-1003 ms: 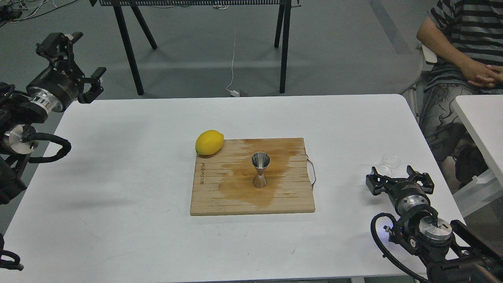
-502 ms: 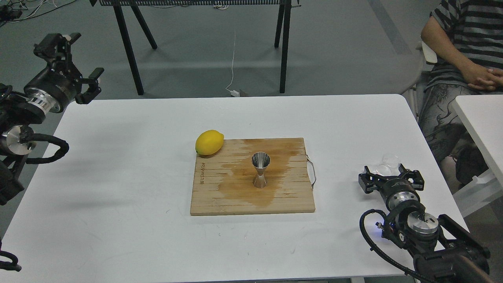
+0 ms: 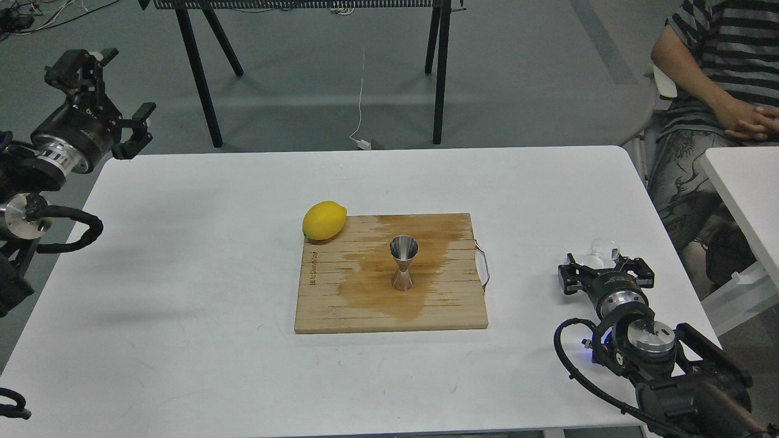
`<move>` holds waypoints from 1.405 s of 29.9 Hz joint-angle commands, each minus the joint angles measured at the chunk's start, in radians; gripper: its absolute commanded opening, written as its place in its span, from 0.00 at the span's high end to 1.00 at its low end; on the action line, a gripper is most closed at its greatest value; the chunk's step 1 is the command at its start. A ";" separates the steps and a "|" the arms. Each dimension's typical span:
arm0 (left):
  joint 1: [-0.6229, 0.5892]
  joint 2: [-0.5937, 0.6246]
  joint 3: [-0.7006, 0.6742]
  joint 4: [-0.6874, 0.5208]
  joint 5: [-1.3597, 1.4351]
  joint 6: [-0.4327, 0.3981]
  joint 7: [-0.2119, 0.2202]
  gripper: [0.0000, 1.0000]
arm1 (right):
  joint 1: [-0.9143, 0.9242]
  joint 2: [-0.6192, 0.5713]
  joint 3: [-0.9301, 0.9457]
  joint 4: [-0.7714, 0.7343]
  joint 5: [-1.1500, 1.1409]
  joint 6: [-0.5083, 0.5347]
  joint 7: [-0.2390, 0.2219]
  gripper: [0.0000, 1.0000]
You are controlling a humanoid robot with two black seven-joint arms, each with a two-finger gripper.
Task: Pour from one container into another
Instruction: 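Lower the right gripper to the clear glass cup and grasp it, then lift the glass cup and move it above the jigger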
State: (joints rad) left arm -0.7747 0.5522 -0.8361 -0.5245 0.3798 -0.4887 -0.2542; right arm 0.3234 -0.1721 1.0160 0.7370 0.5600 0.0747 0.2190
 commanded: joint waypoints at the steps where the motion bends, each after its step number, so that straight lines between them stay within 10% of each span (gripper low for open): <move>1: 0.000 0.002 0.000 0.000 -0.001 0.000 0.001 0.01 | -0.001 -0.003 -0.019 -0.002 -0.003 0.036 0.010 0.51; 13: 0.002 0.020 0.000 0.000 -0.013 0.000 0.001 0.01 | -0.001 0.000 -0.030 0.005 -0.012 0.063 0.011 0.97; 31: 0.000 0.025 -0.001 0.000 -0.015 0.000 0.001 0.01 | 0.069 -0.086 -0.042 0.502 -0.244 -0.251 0.004 0.98; 42: -0.003 0.026 -0.003 0.000 -0.027 0.000 0.001 0.01 | 0.307 -0.147 -0.310 0.519 -0.242 -0.299 -0.038 0.98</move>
State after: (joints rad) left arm -0.7776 0.5777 -0.8392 -0.5247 0.3604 -0.4887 -0.2531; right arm 0.5955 -0.3241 0.7340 1.2606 0.3150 -0.2233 0.1894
